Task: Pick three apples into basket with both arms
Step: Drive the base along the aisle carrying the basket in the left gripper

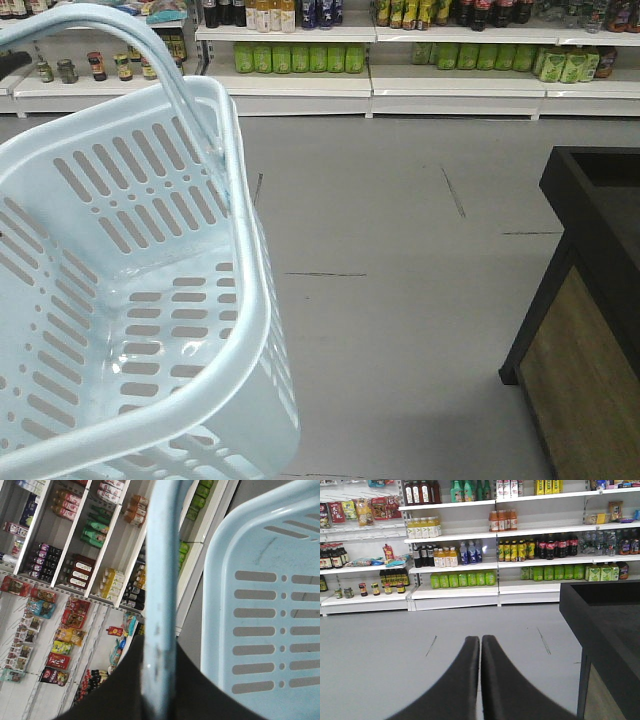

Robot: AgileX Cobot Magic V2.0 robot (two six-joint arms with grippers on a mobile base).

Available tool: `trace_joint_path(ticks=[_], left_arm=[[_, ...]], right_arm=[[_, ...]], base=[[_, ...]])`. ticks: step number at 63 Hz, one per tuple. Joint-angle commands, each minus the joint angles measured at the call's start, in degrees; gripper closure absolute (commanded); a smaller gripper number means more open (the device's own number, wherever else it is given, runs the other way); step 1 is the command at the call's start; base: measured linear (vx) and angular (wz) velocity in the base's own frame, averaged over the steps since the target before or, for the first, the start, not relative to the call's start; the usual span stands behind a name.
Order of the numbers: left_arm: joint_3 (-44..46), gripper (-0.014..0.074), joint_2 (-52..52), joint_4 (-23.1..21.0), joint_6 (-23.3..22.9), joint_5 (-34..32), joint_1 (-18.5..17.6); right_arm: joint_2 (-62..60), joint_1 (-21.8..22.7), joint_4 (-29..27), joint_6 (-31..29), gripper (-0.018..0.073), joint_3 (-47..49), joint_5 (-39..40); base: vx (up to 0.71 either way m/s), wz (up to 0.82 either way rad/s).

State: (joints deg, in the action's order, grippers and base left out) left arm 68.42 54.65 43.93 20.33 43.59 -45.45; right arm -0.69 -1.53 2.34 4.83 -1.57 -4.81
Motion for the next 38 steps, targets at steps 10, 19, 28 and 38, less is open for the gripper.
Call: trace_joint_path(ticks=[10, 19, 28, 38], left_arm=[[1.71, 0.0603, -0.86, 1.83, -1.30, -3.75, -0.18], [1.71, 0.0603, -0.86, 1.83, -1.30, -3.75, -0.18], [1.71, 0.0603, -0.86, 1.83, -1.30, -3.75, -0.18], [1.71, 0.0603, -0.86, 1.83, -1.30, -3.75, -0.18]], right_arm=[[-0.15, 0.19, 0.15, -0.57, 0.0568, -0.77, 3.93], [-0.15, 0.19, 0.15, -0.57, 0.0568, -0.77, 3.93], [-0.15, 0.19, 0.15, -0.57, 0.0568, -0.77, 3.93], [-0.15, 0.19, 0.15, -0.57, 0.0568, -0.77, 3.93]], base=[[0.13, 0.00], [0.14, 0.00], [0.14, 0.00], [0.13, 0.00]])
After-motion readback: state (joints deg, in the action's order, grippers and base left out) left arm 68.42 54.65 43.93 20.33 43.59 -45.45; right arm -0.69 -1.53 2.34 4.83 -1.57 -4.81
